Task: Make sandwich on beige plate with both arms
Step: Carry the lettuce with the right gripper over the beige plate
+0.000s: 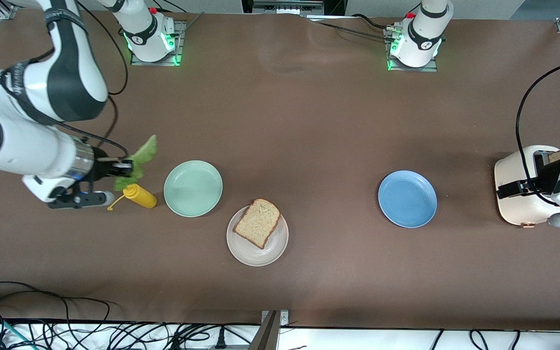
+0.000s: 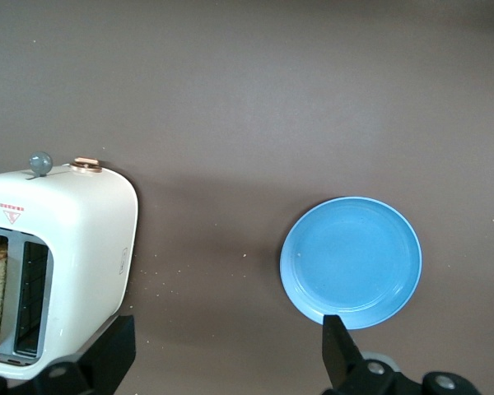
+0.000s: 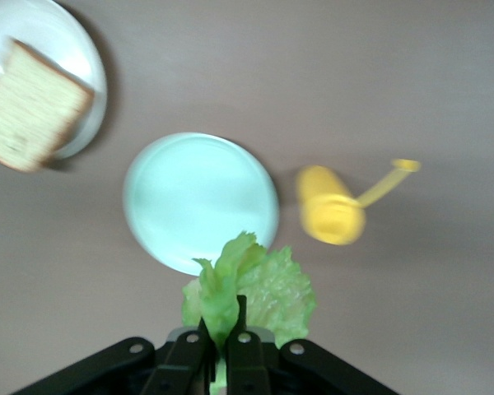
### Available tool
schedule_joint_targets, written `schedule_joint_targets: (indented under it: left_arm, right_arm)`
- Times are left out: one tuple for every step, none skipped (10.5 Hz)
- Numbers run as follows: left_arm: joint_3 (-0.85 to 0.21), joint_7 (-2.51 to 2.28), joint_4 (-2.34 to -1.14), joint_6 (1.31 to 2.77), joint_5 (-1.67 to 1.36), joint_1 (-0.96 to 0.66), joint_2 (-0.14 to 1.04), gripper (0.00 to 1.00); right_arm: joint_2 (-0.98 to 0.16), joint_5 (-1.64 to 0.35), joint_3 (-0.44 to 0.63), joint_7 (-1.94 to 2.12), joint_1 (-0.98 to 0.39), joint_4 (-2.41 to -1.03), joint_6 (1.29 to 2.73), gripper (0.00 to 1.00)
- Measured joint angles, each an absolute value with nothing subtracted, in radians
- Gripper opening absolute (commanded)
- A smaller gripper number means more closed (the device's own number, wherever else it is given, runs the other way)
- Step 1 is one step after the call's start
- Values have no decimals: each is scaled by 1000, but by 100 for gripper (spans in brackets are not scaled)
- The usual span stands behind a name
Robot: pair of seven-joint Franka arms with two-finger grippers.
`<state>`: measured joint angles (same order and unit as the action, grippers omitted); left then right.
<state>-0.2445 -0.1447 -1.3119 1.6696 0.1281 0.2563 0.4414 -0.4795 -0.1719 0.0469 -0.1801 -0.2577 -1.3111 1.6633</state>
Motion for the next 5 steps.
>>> schedule_joint_targets:
  left_arm:
    - [-245, -145, -1312, 1670, 128, 256, 441, 100]
    - [-245, -145, -1312, 1670, 128, 257, 441, 100]
    - [-244, -145, -1312, 1670, 128, 257, 441, 100]
    - [-244, -145, -1312, 1670, 128, 257, 441, 100]
    - [-244, -145, -1312, 1670, 128, 257, 441, 100]
  right_arm:
    - [-537, -218, 48, -254, -285, -1257, 1687, 0]
    - [-598, -258, 55, -320, -318, -1209, 1727, 0]
    - [-666, -296, 70, -389, -360, -1161, 1782, 0]
    - [-732, -334, 82, -458, -400, -1115, 1849, 0]
    - [-790, -363, 86, -525, -436, -1075, 1932, 0]
